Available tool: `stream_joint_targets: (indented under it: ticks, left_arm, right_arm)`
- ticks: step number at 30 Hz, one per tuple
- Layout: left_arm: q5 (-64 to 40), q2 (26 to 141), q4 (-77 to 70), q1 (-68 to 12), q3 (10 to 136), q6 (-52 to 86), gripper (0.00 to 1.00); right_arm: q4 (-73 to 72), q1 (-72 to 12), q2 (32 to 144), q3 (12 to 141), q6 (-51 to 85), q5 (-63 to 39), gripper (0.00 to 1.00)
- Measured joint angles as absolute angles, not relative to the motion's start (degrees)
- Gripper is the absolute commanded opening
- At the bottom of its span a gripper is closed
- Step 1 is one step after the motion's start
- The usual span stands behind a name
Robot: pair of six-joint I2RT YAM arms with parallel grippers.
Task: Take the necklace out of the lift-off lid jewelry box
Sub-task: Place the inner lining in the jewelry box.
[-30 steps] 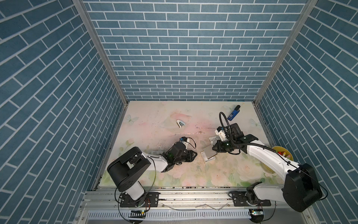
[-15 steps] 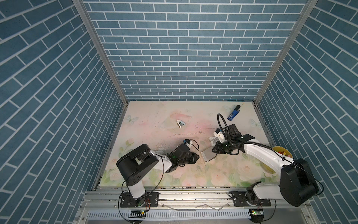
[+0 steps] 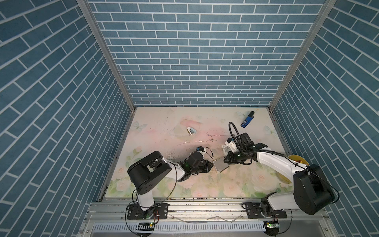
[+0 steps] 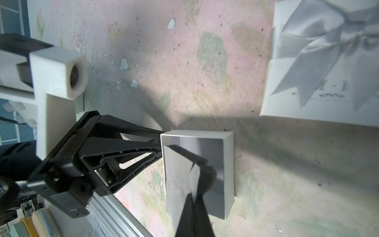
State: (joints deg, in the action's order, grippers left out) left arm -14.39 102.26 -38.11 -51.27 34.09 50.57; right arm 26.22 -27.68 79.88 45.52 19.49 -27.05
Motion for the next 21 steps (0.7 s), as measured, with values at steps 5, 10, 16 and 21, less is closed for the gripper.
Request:
stream_joint_targets:
  ticks: [5, 10, 16, 21]
  left_arm:
    - [-14.37, 102.67, -38.41, -51.27, 34.28, 50.59, 0.23]
    - [-14.37, 102.67, -38.39, -51.29, 34.28, 50.59, 0.23]
    - [-14.37, 102.67, -38.41, -51.29, 34.28, 50.59, 0.22]
    - [-14.37, 102.67, -38.41, -51.29, 34.28, 50.59, 0.22]
  right_arm:
    - [24.69, -27.68, 79.88, 44.05, 19.66, -27.00, 0.00]
    - [24.34, -27.68, 79.48, 43.75, 19.68, -26.79, 0.00]
    - [24.34, -27.68, 77.47, 43.75, 19.73, -26.11, 0.00]
    - [23.79, -27.68, 75.31, 43.55, 20.75, -24.86, 0.00]
